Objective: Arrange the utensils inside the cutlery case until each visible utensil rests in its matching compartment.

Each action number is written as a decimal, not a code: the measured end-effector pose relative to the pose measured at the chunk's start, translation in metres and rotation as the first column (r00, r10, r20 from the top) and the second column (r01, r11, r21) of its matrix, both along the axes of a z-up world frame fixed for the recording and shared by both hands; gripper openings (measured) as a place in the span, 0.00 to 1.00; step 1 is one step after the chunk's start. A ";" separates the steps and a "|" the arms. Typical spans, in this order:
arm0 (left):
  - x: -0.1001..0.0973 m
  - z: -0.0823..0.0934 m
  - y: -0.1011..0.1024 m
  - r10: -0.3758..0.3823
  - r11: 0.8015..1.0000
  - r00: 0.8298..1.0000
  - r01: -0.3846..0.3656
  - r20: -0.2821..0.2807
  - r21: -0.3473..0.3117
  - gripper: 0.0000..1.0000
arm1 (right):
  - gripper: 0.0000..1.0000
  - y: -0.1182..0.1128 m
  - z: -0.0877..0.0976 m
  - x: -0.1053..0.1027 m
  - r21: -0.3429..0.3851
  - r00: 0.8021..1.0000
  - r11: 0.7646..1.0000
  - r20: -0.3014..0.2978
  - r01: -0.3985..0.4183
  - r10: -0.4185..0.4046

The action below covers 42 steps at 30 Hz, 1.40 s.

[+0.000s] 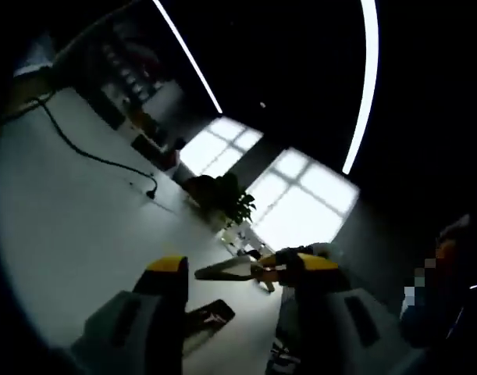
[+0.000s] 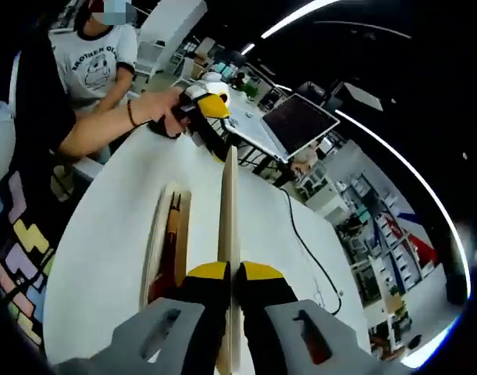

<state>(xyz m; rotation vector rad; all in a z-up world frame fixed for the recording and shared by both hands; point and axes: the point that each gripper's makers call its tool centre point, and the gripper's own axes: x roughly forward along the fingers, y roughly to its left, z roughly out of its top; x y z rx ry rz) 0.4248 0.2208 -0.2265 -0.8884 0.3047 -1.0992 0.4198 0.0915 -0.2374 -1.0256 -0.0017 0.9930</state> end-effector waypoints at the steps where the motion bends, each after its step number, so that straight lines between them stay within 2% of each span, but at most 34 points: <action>1: 0.001 0.000 -0.002 -0.007 1.000 1.000 0.007 -0.010 -0.017 0.55 | 0.03 0.000 0.003 0.001 -0.007 0.999 1.000 0.050 0.002 -0.002; 2: 0.003 0.000 -0.005 -0.017 0.999 1.000 0.016 -0.020 -0.036 0.55 | 0.03 0.001 0.005 0.000 -0.023 0.994 1.000 0.112 0.004 -0.001; 4: 0.005 -0.004 -0.011 -0.036 0.998 0.998 0.033 -0.054 -0.055 0.53 | 0.03 0.002 0.006 -0.001 -0.038 0.984 0.999 0.177 0.015 -0.008; 6: 0.002 -0.005 -0.017 -0.062 0.996 0.997 0.058 -0.052 -0.070 0.51 | 0.03 0.006 0.008 -0.003 -0.041 0.973 0.999 0.229 0.003 0.006; 8: 0.000 -0.003 -0.020 -0.101 0.988 0.991 0.090 -0.086 -0.124 0.49 | 0.03 0.005 0.012 -0.003 -0.047 0.960 0.999 0.279 0.013 0.001; 9: 0.001 -0.002 -0.020 -0.104 0.986 0.991 0.091 -0.088 -0.140 0.44 | 0.03 0.003 0.013 -0.003 -0.068 0.951 0.997 0.310 0.026 -0.003; 10: 0.002 -0.001 -0.020 -0.108 0.984 0.989 0.093 -0.097 -0.149 0.39 | 0.03 0.003 0.017 -0.003 -0.100 0.925 0.994 0.381 0.032 0.008; 11: 0.003 -0.001 -0.020 -0.108 0.984 0.989 0.092 -0.099 -0.152 0.35 | 0.03 0.003 0.018 -0.004 -0.120 0.906 0.992 0.423 0.035 0.019; 13: 0.004 -0.005 -0.022 -0.107 0.986 0.987 0.090 -0.117 -0.144 0.27 | 0.03 0.004 0.016 -0.007 -0.146 0.880 0.988 0.473 0.042 0.032; 16: 0.002 -0.008 -0.027 -0.105 0.985 0.986 0.085 -0.130 -0.149 0.26 | 0.03 0.006 0.013 -0.010 -0.172 0.859 0.984 0.509 0.038 0.056; 17: 0.004 -0.006 -0.025 -0.107 0.981 0.984 0.082 -0.140 -0.174 0.26 | 0.03 0.009 0.018 -0.012 -0.171 0.835 0.985 0.546 0.023 0.076; 21: 0.008 -0.008 -0.028 -0.110 0.974 0.978 0.069 -0.180 -0.215 0.24 | 0.03 0.013 0.021 -0.020 -0.236 0.769 0.972 0.622 0.005 0.148; 24: 0.011 -0.011 -0.030 -0.112 0.970 0.972 0.062 -0.207 -0.236 0.17 | 0.03 0.011 0.017 -0.020 -0.249 0.768 0.968 0.623 0.017 0.147; 25: 0.011 -0.010 -0.032 -0.133 0.962 0.960 0.065 -0.248 -0.266 0.14 | 0.04 0.011 0.015 -0.019 -0.253 0.775 0.967 0.614 0.016 0.148; 28: 0.010 -0.011 -0.035 -0.180 0.945 0.939 0.082 -0.295 -0.316 0.09 | 0.06 0.010 0.011 -0.017 -0.223 0.804 0.975 0.580 0.002 0.132; 30: 0.008 -0.011 -0.037 -0.195 0.941 0.935 0.093 -0.296 -0.325 0.06 | 0.12 0.007 -0.001 -0.014 -0.193 0.871 0.981 0.480 -0.011 0.104; 31: 0.006 -0.009 -0.037 -0.202 0.939 0.935 0.100 -0.292 -0.330 0.05 | 0.15 0.008 -0.002 -0.013 -0.183 0.882 0.983 0.459 -0.020 0.104; 32: 0.004 -0.006 -0.037 -0.207 0.938 0.935 0.105 -0.289 -0.331 0.04 | 0.17 0.009 -0.005 -0.013 -0.168 0.903 0.985 0.417 -0.038 0.106; 34: 0.003 -0.006 -0.037 -0.181 0.950 0.944 0.095 -0.275 -0.298 0.04 | 0.22 0.010 -0.010 -0.011 -0.121 0.938 0.991 0.334 -0.055 0.092; 36: 0.004 -0.006 -0.038 -0.179 0.951 0.945 0.095 -0.272 -0.296 0.04 | 0.26 0.011 -0.012 -0.009 -0.063 0.972 0.996 0.223 -0.068 0.081; 37: 0.005 -0.008 -0.038 -0.173 0.953 0.946 0.090 -0.274 -0.291 0.04 | 0.27 0.011 -0.011 -0.008 -0.035 0.980 0.997 0.185 -0.065 0.071; 39: 0.008 -0.011 -0.037 -0.166 0.950 0.944 0.075 -0.284 -0.304 0.04 | 0.32 0.010 -0.011 -0.005 0.028 0.997 0.998 0.065 -0.047 0.045; 40: 0.010 -0.015 -0.036 -0.155 0.951 0.943 0.062 -0.295 -0.303 0.04 | 0.36 0.012 -0.007 -0.002 0.067 0.999 0.997 0.005 -0.045 0.044; 42: 0.013 -0.021 -0.036 -0.131 0.959 0.943 0.043 -0.306 -0.279 0.04 | 0.46 0.012 -0.002 0.002 0.102 0.997 0.994 -0.065 -0.034 0.041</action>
